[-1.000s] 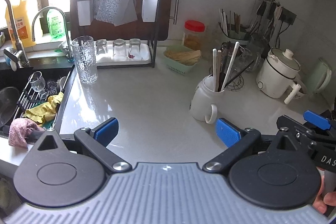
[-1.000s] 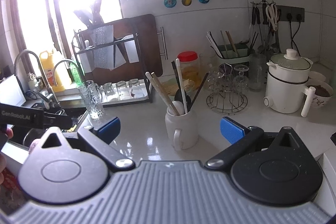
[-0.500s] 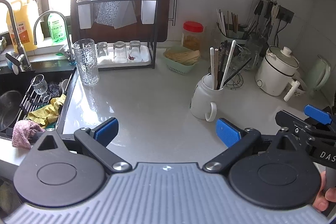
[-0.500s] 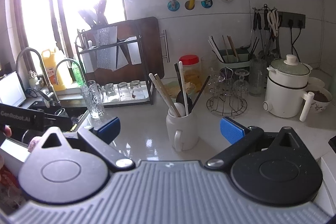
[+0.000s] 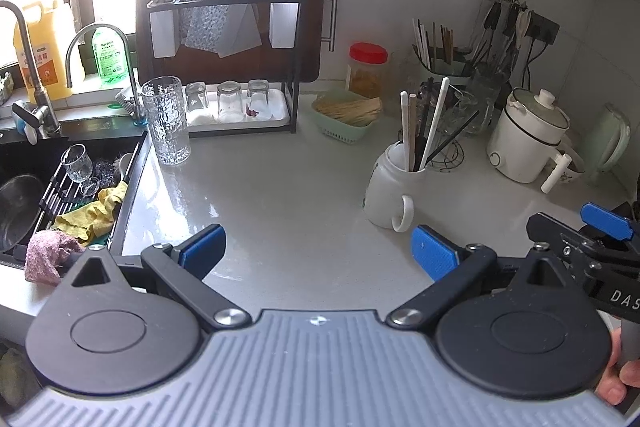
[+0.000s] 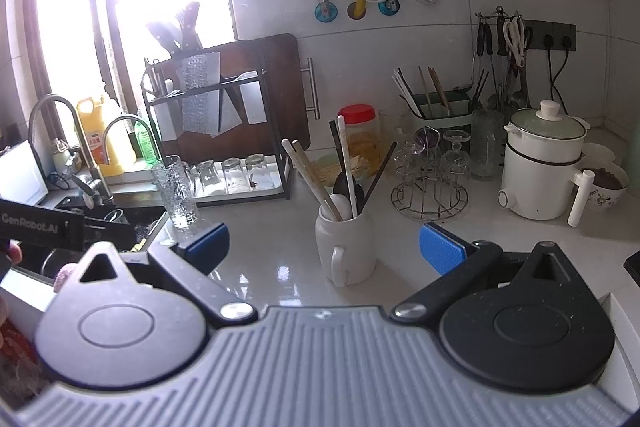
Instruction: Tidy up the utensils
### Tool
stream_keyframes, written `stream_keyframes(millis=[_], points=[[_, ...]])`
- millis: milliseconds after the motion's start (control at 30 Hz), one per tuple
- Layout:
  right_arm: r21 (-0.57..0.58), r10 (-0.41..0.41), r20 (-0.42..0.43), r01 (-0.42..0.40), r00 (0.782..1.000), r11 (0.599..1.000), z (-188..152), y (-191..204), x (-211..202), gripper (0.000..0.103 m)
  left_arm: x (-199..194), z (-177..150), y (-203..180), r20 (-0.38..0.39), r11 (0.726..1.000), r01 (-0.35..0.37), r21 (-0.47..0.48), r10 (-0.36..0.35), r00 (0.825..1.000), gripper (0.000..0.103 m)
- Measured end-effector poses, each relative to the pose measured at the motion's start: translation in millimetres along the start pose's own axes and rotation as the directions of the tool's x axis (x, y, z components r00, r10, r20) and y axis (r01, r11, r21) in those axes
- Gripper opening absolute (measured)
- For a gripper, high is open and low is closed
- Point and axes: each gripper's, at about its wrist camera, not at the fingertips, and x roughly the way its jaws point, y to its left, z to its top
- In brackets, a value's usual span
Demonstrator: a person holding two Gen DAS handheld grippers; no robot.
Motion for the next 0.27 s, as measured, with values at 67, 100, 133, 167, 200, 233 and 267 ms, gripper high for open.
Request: stream_keyframes(millis=[67,100,133,167,200,233,267], points=[[0.002,0.004,-0.001,-0.004,1.000,1.000,-0.1,-0.1,0.3,0.103,-0.1,0.4,0.2,-0.001,1.000,-0.001,0.003,0.001,1.000,0.101],[0.003,0.005,-0.001,-0.005,1.000,1.000,-0.7,0.4,0.3,0.103,-0.1,1.1,0.9,-0.003,1.000,0.001,0.004,-0.001,1.000,0.101],[0.005,0.002,-0.002,-0.002,1.000,1.000,-0.6,0.5,1.0,0.103,-0.8,1.3,1.5,-0.004,1.000,0.001,0.004,-0.001,1.000,0.101],[0.007,0.000,-0.003,0.000,1.000,1.000,-0.6,1.1,1.3,0.103,-1.4,1.8,2.3,-0.003,1.000,-0.001,0.005,0.001,1.000,0.101],[0.011,0.001,-0.003,-0.001,1.000,1.000,-0.6,1.6,2.1,0.103,-1.5,2.5,3.5,-0.003,1.000,-0.003,0.006,0.003,1.000,0.101],[0.012,0.001,-0.003,-0.001,1.000,1.000,-0.3,2.2,2.9,0.103,-1.7,3.1,5.0,-0.003,1.000,-0.002,0.006,0.002,1.000,0.101],[0.012,-0.001,-0.004,0.001,1.000,1.000,-0.2,3.4,3.4,0.103,-2.1,4.1,7.0,0.000,1.000,0.001,0.002,-0.001,1.000,0.101]])
